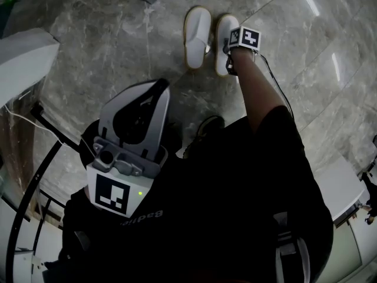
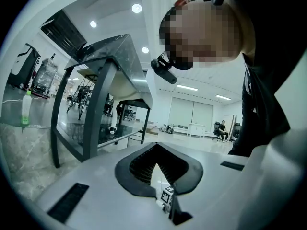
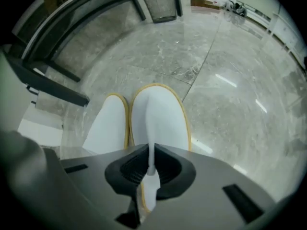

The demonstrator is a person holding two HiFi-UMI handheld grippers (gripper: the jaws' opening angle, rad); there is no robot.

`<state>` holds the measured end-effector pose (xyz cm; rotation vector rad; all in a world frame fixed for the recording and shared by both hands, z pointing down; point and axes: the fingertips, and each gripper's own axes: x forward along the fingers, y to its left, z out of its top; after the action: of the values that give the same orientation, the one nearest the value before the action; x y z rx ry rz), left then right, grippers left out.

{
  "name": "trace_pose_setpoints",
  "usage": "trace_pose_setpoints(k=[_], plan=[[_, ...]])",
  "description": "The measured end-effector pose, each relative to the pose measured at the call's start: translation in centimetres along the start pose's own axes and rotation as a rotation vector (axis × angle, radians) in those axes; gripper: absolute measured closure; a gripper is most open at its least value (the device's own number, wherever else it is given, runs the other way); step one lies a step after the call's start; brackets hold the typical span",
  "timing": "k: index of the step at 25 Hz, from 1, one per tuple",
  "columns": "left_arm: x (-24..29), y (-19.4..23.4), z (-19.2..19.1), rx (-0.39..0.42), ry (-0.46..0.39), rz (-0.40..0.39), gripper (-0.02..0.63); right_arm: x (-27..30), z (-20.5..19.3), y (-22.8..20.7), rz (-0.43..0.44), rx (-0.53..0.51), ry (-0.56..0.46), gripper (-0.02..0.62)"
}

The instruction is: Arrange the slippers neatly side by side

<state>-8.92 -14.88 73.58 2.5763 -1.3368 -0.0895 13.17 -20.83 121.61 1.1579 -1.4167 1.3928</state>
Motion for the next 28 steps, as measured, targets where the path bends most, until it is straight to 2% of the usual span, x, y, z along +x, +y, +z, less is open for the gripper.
trace_pose_setpoints(k=[3, 8, 14, 19, 26, 28], plan=[[-0.1, -0.1, -0.2, 0.007, 0.011, 0.003, 0.606, 0.4, 0.2, 0.4, 0.012, 0.073, -0.023, 0.577], [-0.3, 0.1, -0.4, 0.005, 0.015, 0.005, 0.606, 0.4, 1.1, 1.4, 0.008, 0.068, -0.047, 0.576], [-0.7, 0.2, -0.2, 0.002, 0.01, 0.006, 0.606, 0.2, 1.3, 2.7, 0.019, 0.13, -0.05, 0.577], [-0.7, 0.3, -0.2, -0.02, 0.007, 0.002, 0.606, 1.2, 1.7, 1.9, 0.018, 0.119, -0.08, 0.575], [-0.8, 0.3, -0.3, -0.027, 0.006, -0.009, 0.606, 0.6, 1.4, 3.3, 0.048, 0.107, -0.075, 0.572], [-0.8, 0.3, -0.4, -0.032, 0.005, -0.012, 0.606, 0.8, 1.3, 3.3, 0.059, 0.115, -0.075, 0.546]])
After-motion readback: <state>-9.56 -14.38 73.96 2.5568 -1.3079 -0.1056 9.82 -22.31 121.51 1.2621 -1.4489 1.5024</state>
